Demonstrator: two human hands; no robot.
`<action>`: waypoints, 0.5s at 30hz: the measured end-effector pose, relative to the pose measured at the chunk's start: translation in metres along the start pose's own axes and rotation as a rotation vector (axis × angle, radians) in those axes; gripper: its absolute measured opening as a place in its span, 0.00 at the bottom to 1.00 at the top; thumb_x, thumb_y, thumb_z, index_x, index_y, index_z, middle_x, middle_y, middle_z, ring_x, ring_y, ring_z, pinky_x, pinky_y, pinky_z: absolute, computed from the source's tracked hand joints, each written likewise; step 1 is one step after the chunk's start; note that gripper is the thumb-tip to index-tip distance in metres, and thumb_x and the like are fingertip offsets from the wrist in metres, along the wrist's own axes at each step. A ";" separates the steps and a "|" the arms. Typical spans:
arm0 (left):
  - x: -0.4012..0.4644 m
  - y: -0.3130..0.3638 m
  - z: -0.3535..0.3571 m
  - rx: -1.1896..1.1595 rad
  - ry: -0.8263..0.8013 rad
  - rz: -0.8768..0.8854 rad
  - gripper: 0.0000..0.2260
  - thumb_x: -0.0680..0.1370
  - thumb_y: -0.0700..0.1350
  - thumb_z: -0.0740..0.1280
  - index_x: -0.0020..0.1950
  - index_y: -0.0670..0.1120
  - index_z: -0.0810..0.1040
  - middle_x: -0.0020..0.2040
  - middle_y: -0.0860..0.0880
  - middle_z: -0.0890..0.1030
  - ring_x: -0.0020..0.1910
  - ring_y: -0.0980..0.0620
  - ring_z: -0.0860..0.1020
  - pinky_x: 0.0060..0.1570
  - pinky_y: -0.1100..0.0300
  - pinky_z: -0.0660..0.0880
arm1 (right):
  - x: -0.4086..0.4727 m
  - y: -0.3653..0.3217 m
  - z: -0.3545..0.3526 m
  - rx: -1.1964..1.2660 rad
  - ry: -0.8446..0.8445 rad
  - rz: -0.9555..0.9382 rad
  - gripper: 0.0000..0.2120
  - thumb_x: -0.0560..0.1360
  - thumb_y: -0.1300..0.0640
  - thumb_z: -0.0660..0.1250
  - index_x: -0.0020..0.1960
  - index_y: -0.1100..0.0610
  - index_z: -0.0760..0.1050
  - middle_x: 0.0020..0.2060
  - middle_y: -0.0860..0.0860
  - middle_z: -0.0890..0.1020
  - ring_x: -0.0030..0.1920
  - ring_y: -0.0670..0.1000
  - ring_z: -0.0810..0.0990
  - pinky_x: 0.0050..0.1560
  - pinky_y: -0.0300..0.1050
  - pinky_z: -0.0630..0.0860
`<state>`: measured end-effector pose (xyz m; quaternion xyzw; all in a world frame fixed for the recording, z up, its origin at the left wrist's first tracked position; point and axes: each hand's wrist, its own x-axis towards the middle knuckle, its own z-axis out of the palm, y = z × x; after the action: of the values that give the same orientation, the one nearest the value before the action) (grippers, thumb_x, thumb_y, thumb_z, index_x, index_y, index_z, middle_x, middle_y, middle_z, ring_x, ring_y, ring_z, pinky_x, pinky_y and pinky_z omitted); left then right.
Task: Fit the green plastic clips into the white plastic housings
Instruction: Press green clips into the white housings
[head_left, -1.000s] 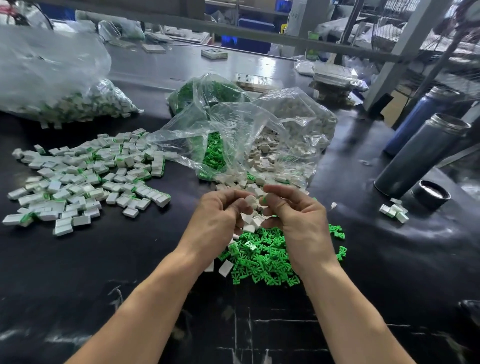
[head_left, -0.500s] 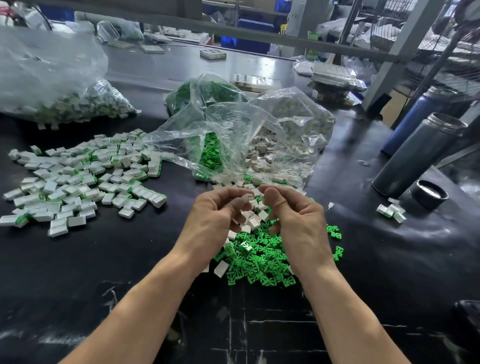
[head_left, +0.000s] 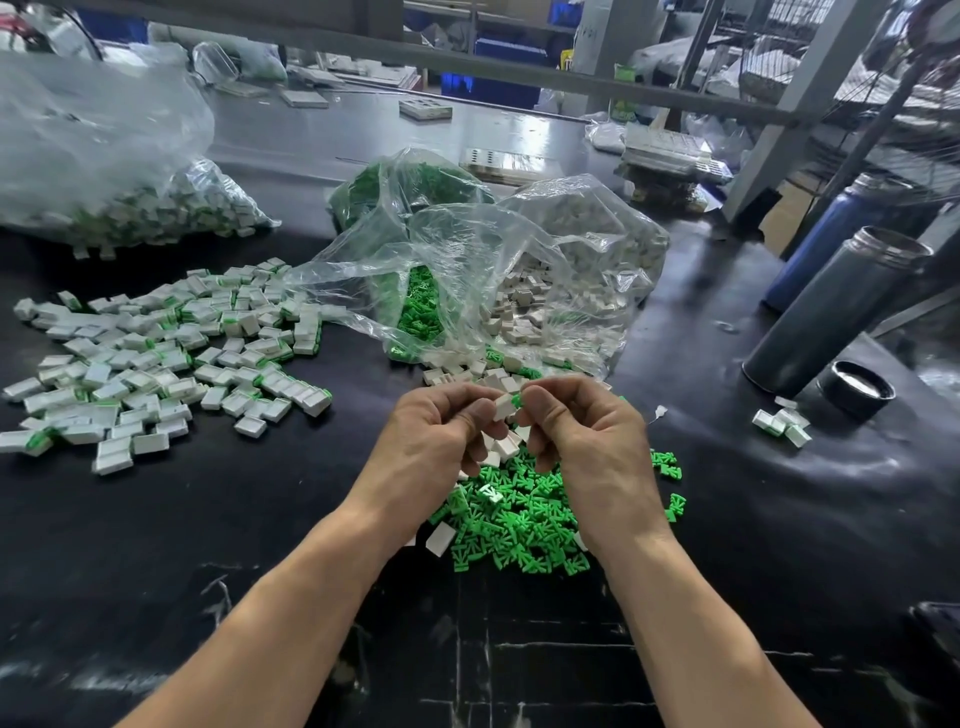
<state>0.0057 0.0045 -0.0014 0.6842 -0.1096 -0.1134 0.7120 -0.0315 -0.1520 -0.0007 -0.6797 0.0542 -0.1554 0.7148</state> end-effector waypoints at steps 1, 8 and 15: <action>0.000 0.000 0.000 -0.001 0.002 -0.003 0.09 0.84 0.39 0.65 0.53 0.46 0.85 0.40 0.49 0.85 0.34 0.55 0.77 0.33 0.62 0.77 | 0.000 0.000 0.000 0.002 -0.003 0.000 0.04 0.79 0.58 0.73 0.49 0.59 0.82 0.34 0.51 0.83 0.30 0.47 0.75 0.28 0.39 0.72; -0.002 0.006 0.000 -0.031 0.013 -0.003 0.06 0.80 0.36 0.69 0.53 0.44 0.85 0.39 0.49 0.85 0.34 0.56 0.79 0.35 0.65 0.77 | 0.001 0.000 0.000 -0.052 0.062 -0.005 0.04 0.80 0.59 0.72 0.47 0.57 0.83 0.33 0.53 0.83 0.30 0.50 0.75 0.28 0.44 0.72; -0.003 0.010 0.004 -0.004 0.061 0.016 0.08 0.76 0.34 0.74 0.53 0.43 0.83 0.42 0.49 0.86 0.36 0.53 0.83 0.34 0.70 0.74 | 0.000 -0.001 0.002 -0.001 0.076 0.029 0.04 0.79 0.59 0.72 0.47 0.58 0.83 0.36 0.54 0.85 0.30 0.48 0.78 0.27 0.40 0.73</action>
<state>0.0020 0.0024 0.0090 0.6852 -0.0929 -0.0871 0.7171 -0.0307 -0.1506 0.0008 -0.6726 0.0915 -0.1707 0.7142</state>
